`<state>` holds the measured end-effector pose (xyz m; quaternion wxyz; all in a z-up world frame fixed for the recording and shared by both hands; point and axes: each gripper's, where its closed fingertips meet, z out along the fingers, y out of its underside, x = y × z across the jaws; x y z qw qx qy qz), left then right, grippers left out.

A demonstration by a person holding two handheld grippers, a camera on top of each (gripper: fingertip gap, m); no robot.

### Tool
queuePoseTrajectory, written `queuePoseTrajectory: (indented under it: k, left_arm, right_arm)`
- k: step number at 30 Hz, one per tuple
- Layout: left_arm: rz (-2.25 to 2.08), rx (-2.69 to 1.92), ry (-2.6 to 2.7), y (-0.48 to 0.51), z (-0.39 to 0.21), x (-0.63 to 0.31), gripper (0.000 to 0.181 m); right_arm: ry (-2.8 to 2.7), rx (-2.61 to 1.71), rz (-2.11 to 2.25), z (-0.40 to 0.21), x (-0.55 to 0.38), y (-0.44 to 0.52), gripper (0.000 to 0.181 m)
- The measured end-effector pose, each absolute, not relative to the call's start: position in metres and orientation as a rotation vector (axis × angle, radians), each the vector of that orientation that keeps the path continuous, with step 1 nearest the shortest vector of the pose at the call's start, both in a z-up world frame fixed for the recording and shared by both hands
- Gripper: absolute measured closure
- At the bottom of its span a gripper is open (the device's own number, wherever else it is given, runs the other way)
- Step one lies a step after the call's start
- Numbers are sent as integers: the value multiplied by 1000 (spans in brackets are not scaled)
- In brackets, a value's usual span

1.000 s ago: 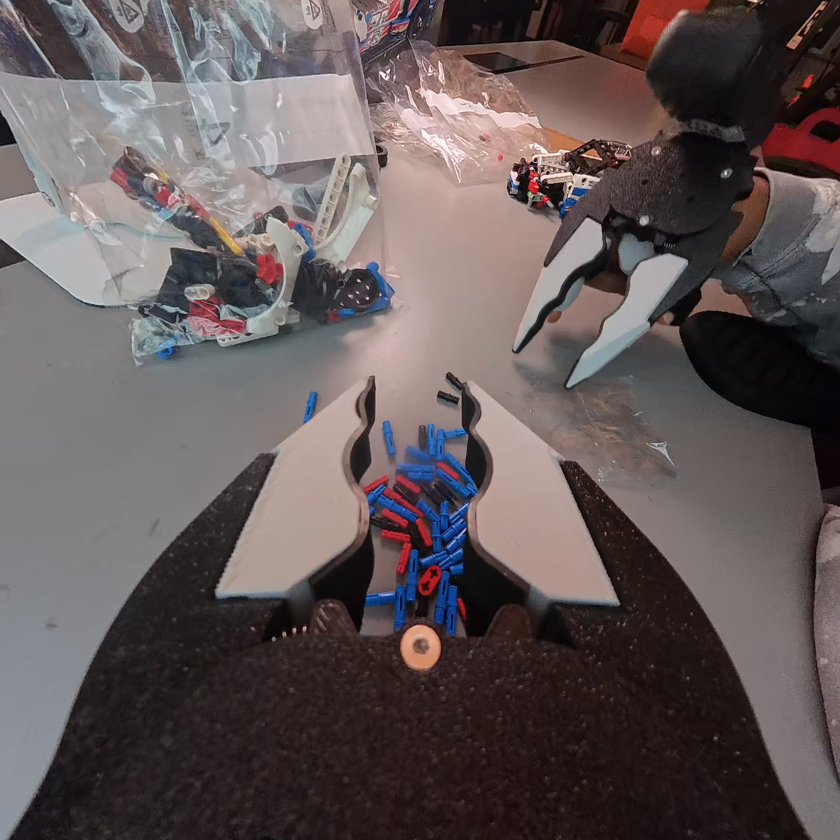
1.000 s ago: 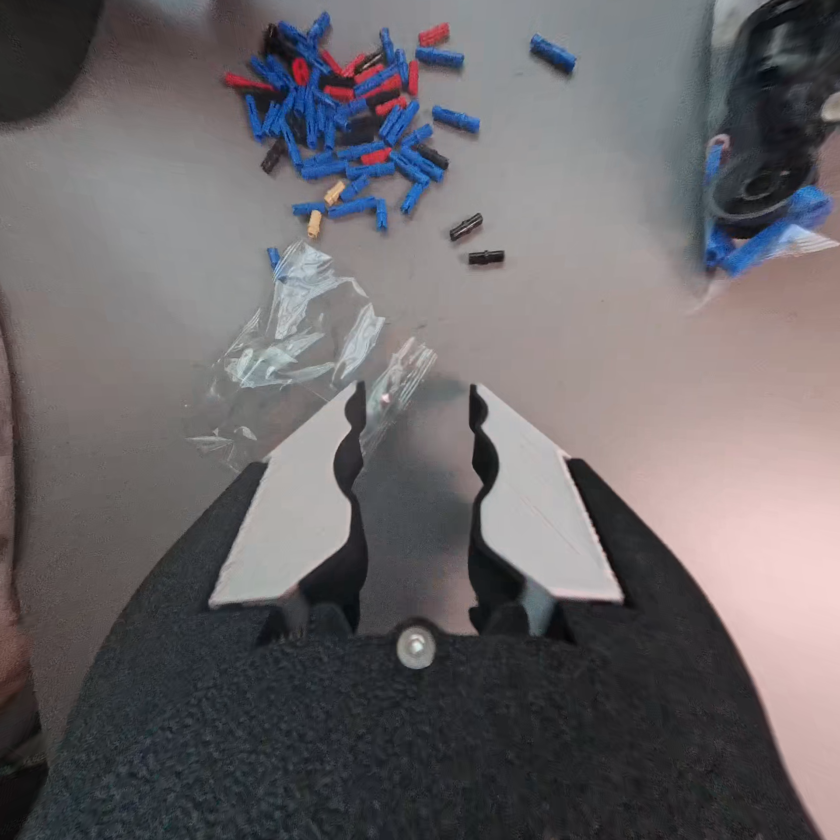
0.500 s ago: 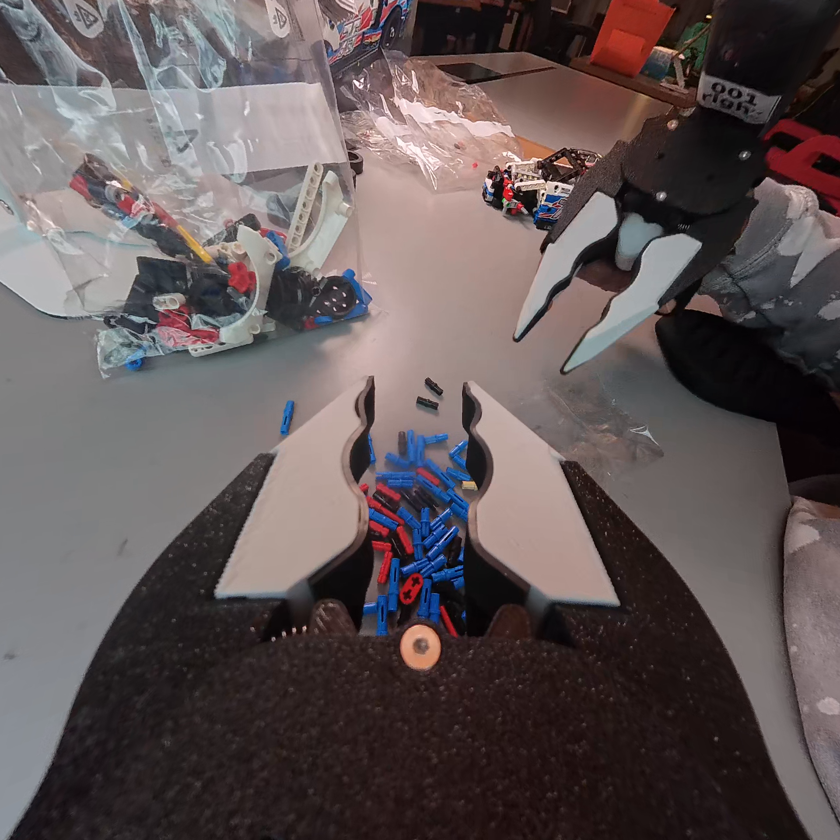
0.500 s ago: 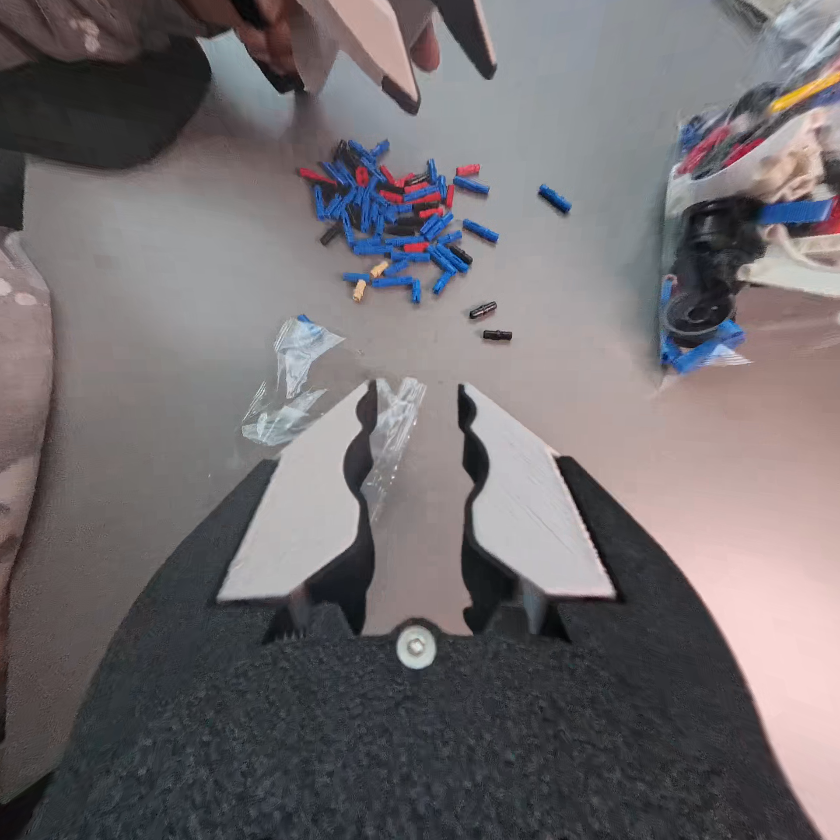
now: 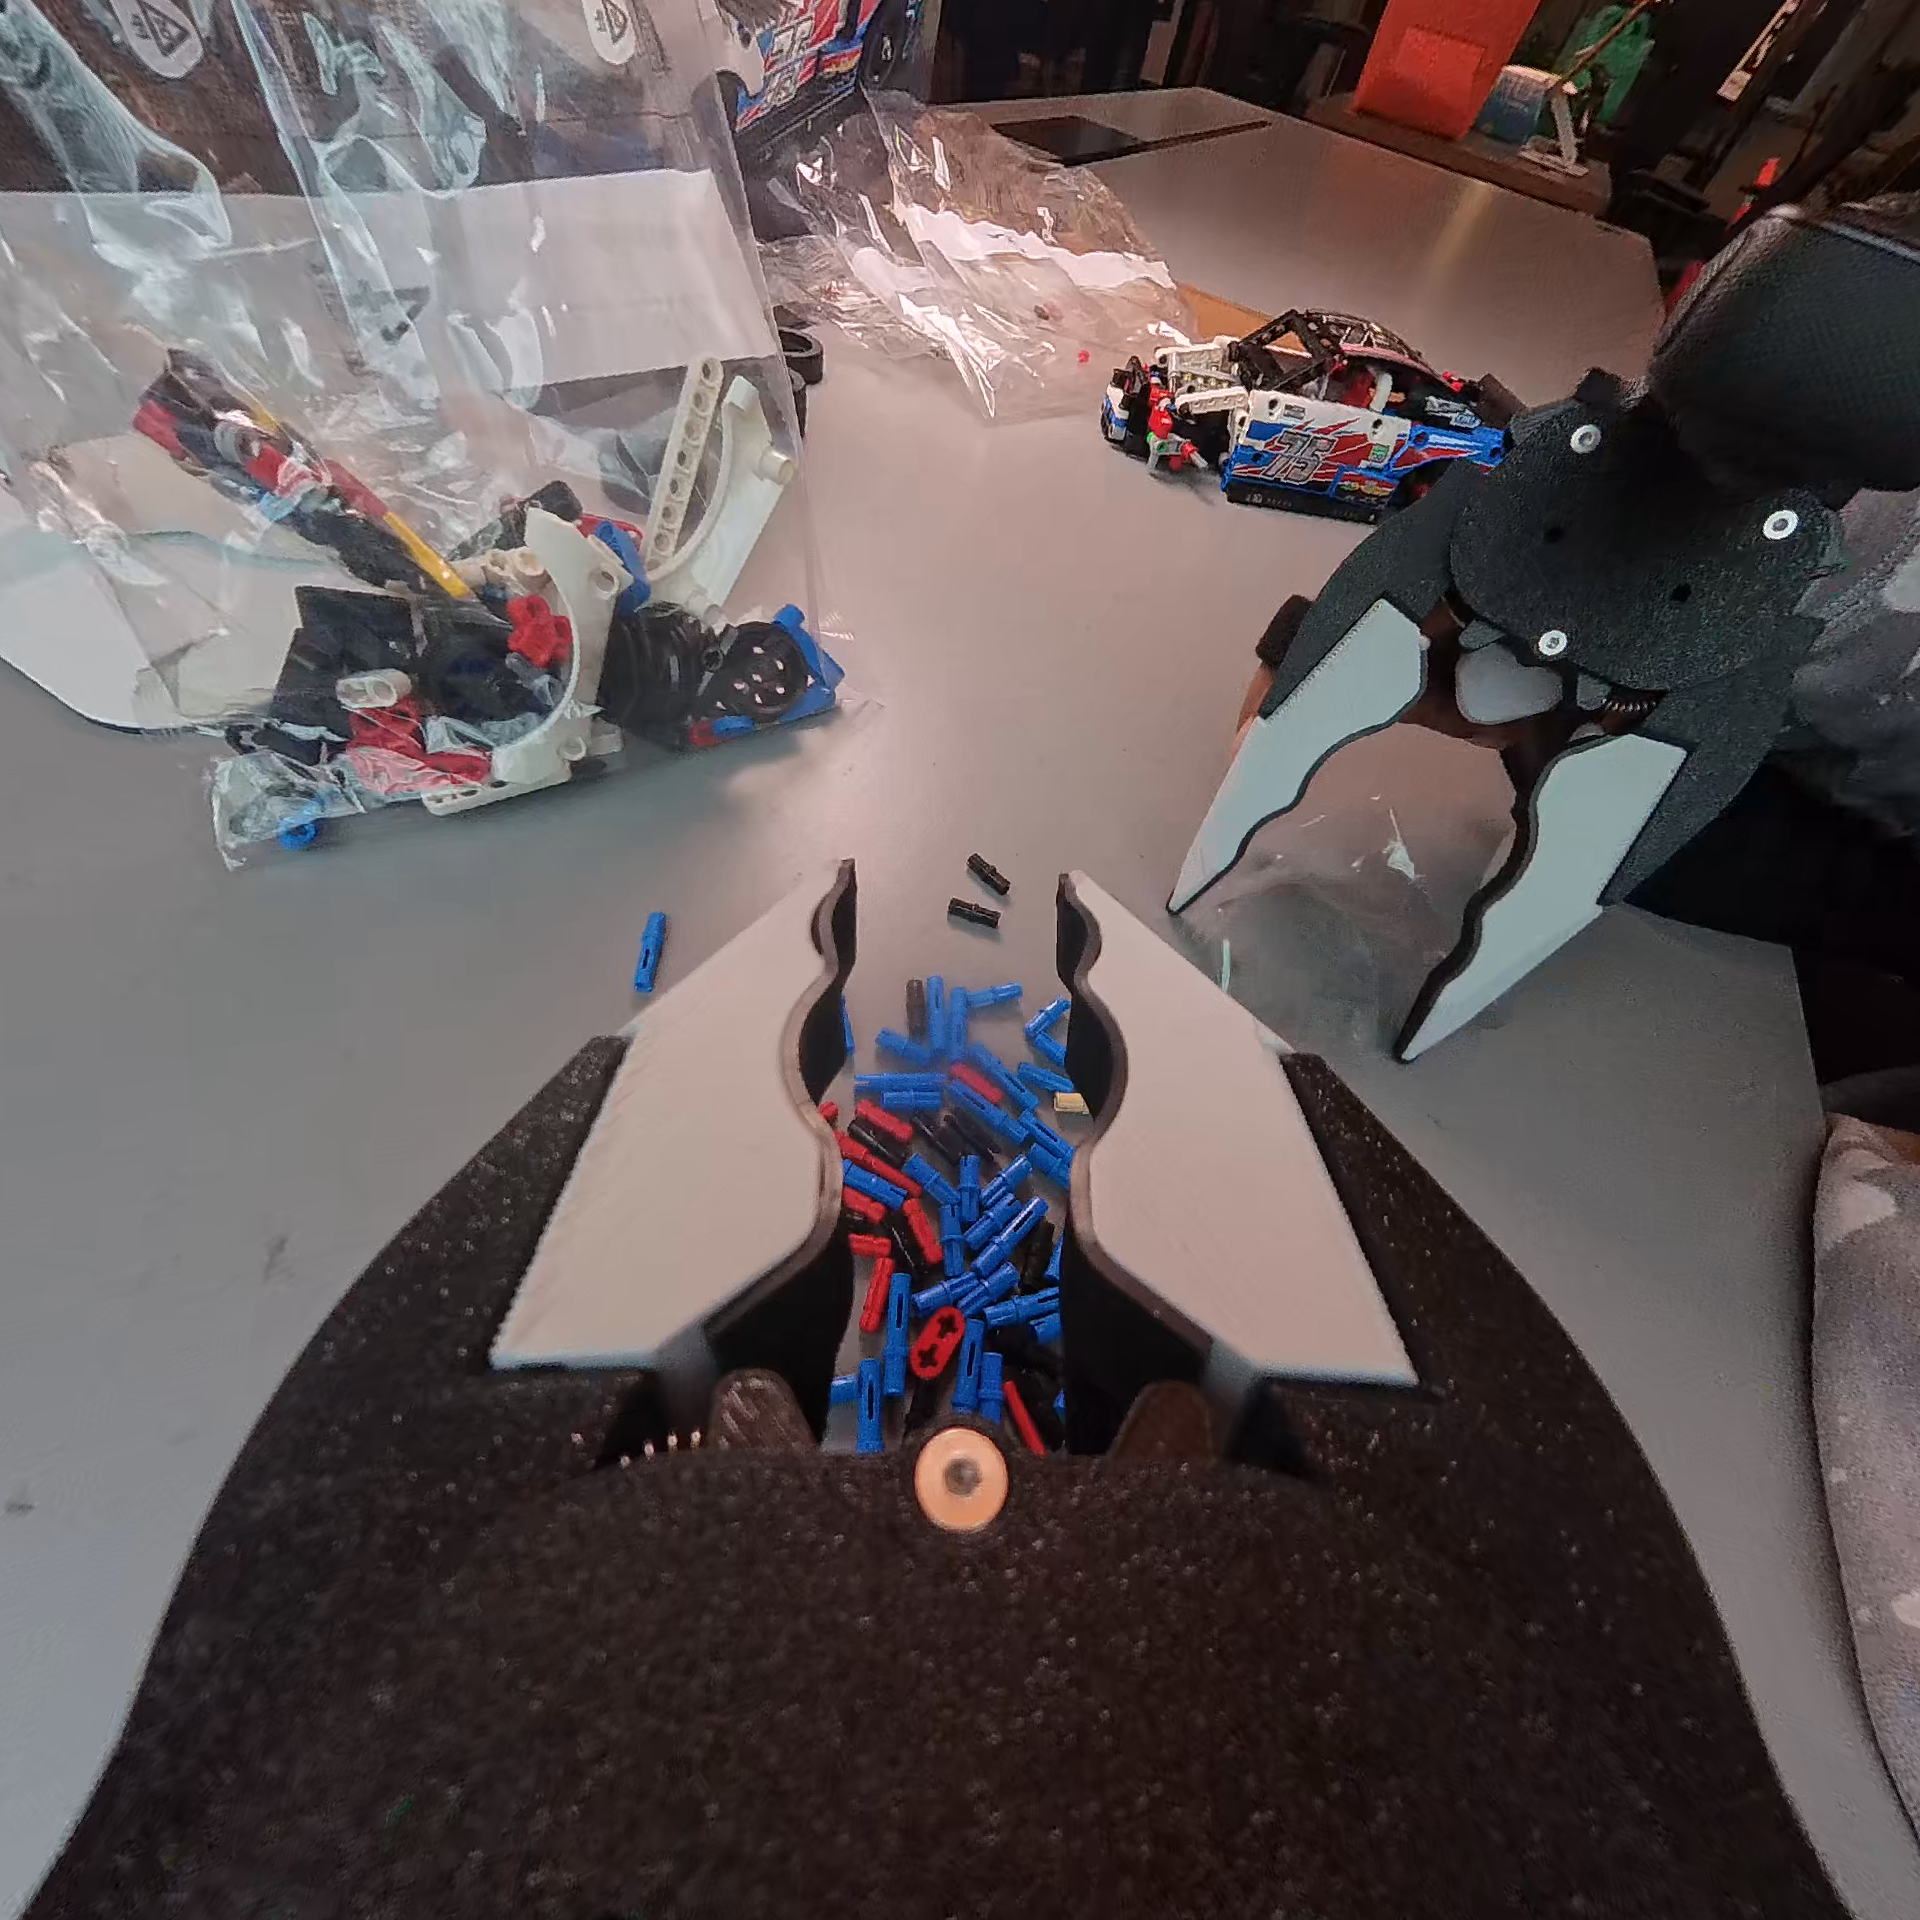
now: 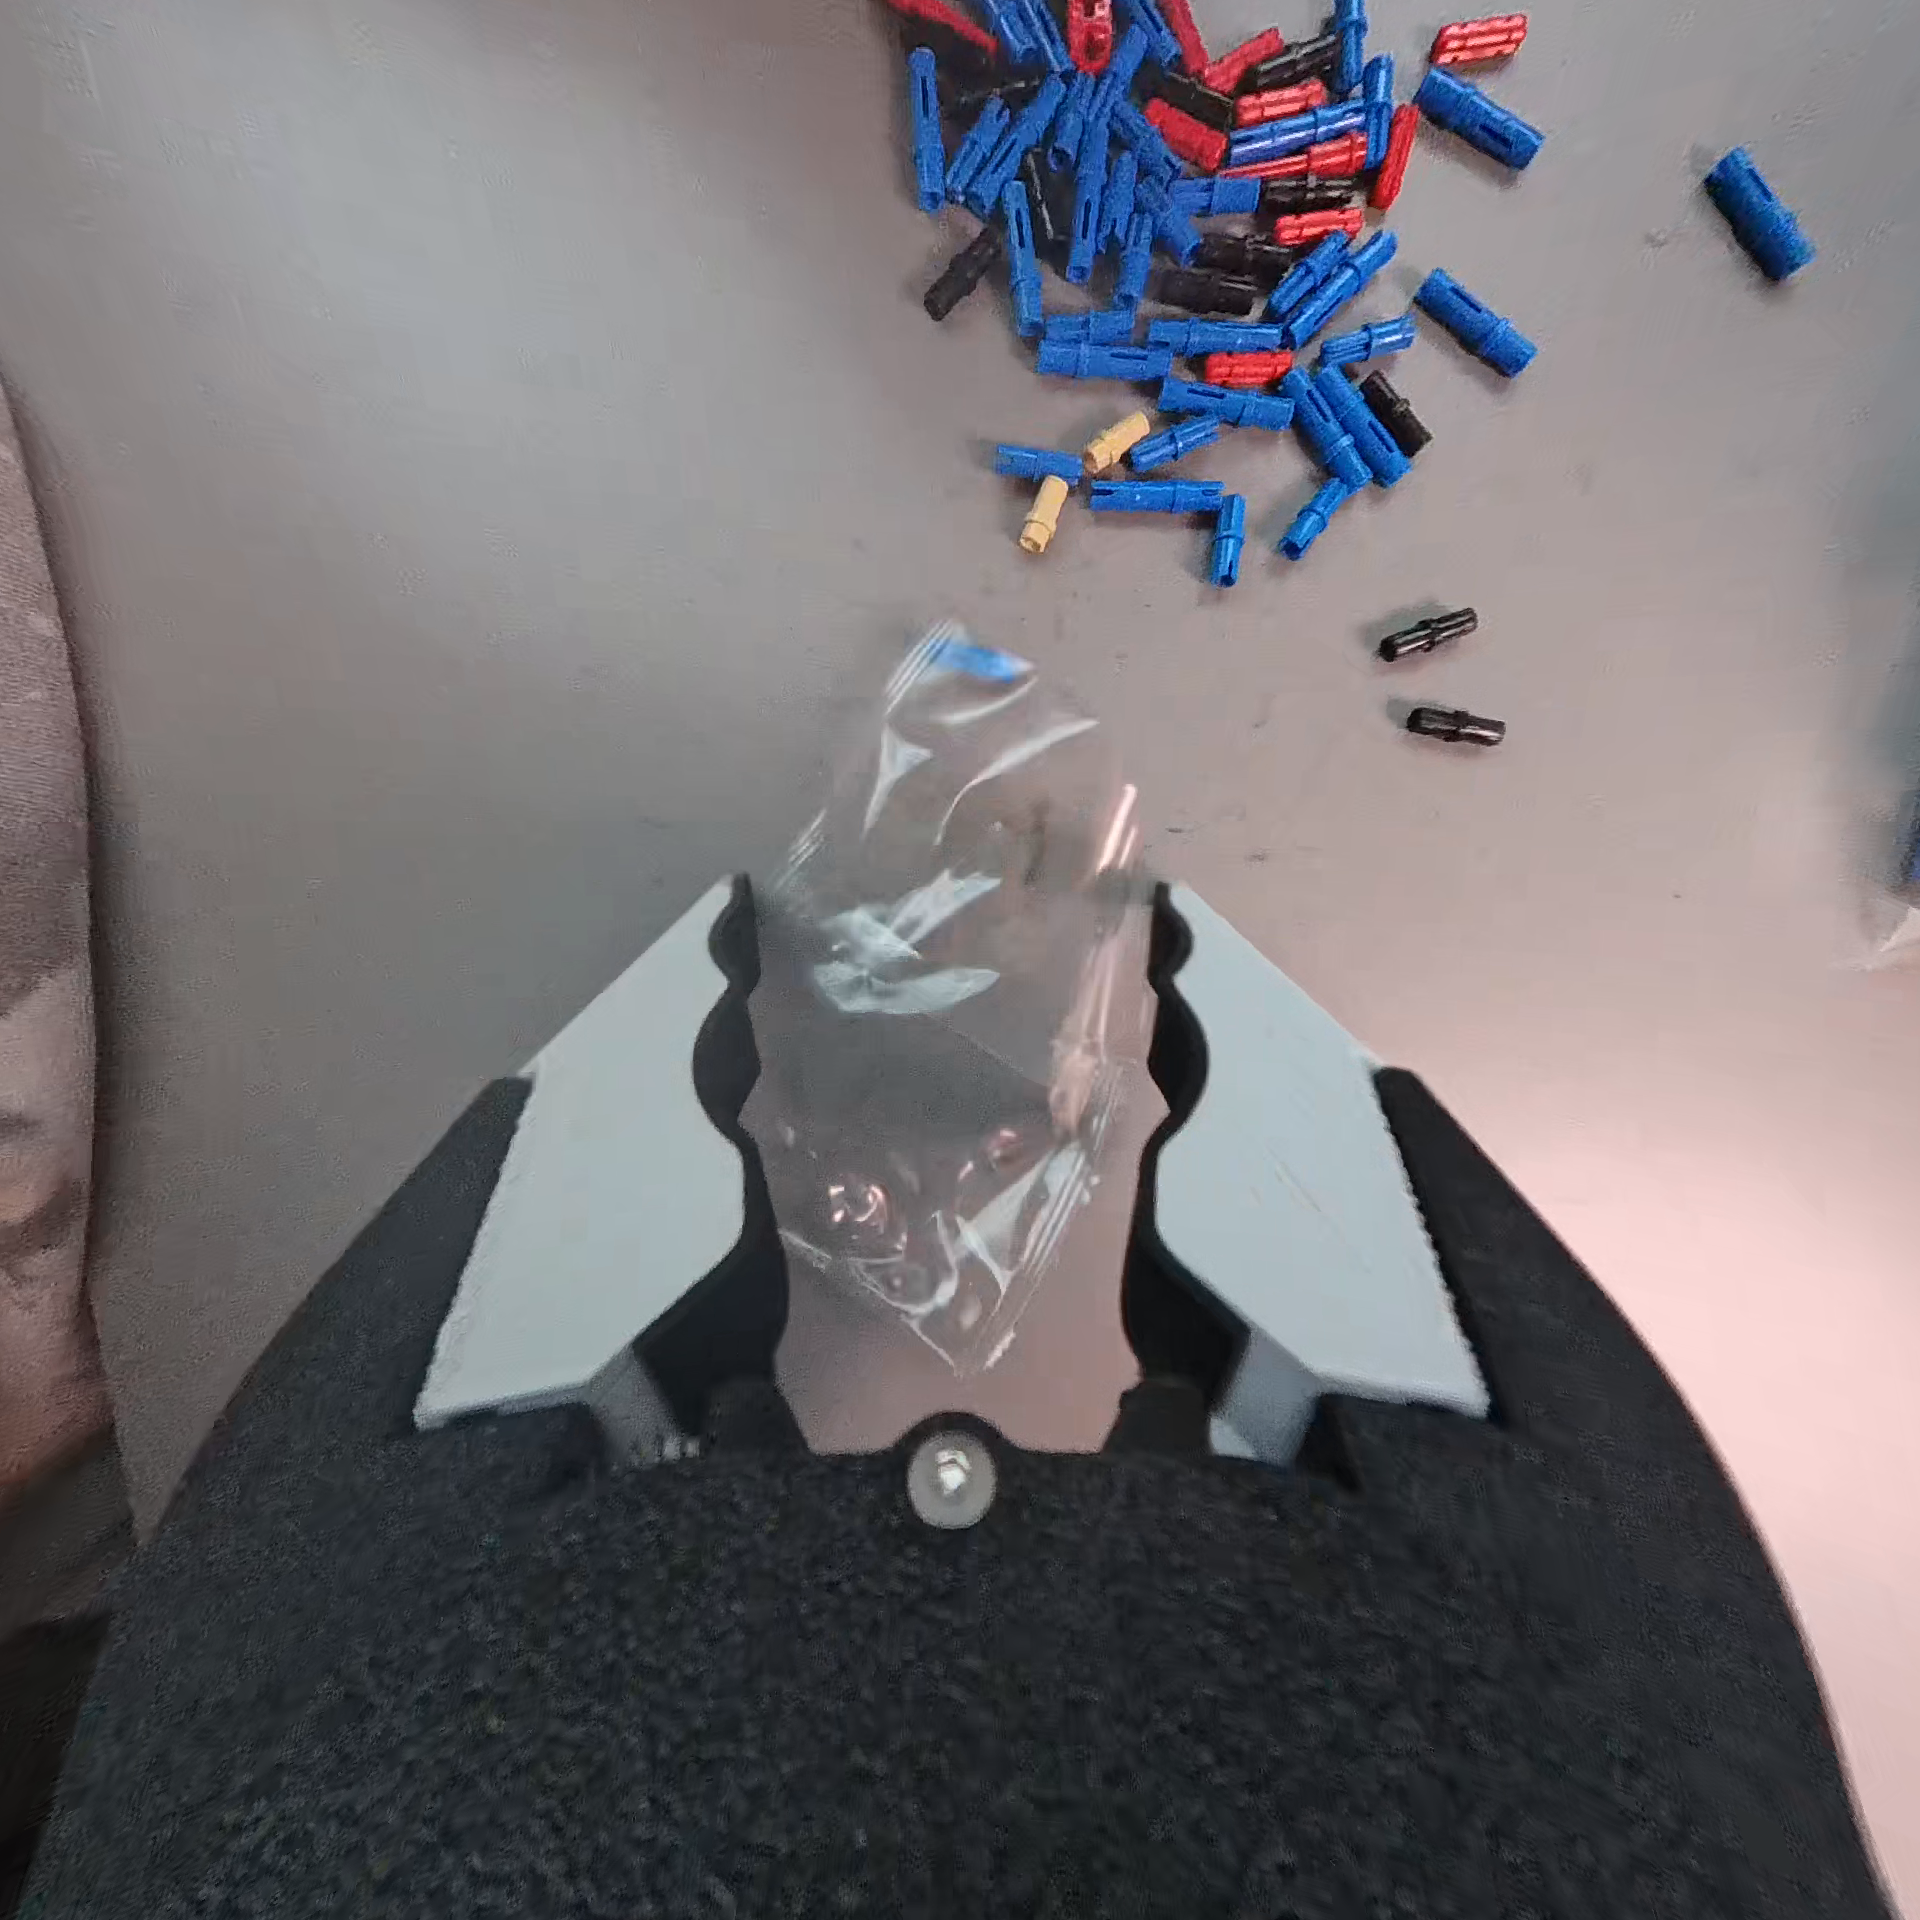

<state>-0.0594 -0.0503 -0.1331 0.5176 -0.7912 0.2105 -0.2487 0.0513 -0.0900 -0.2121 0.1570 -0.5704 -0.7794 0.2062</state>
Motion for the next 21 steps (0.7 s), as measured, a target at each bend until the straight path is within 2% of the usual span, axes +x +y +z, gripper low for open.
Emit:
queuePoseTrajectory:
  k: [1,2,6,9,15,18,21]
  left_arm:
    - [-595,-1898,506,-50,-133,-59,144]
    - [-593,-1897,508,-50,-133,-59,144]
    - [-601,-1890,514,-51,-132,-57,144]
    - [-674,-1851,503,-54,-124,-51,141]
    - [-821,-1801,527,-63,-115,-35,131]
    - [-1035,-1742,586,-80,-105,-12,118]
    - [-1197,-1663,619,-93,-93,10,96]
  right_arm:
    - [-2225,-1624,594,-211,51,-89,119]
    - [-2212,-1620,591,-210,51,-86,124]
    - [-2118,-1569,642,-193,47,-73,128]
    - [-1995,-1449,741,-163,35,-70,145]
    - [-1810,-1253,850,-125,20,-71,159]
    - [-1657,-1112,929,-92,12,-76,159]
    - [-1454,-984,1083,-51,9,-87,162]
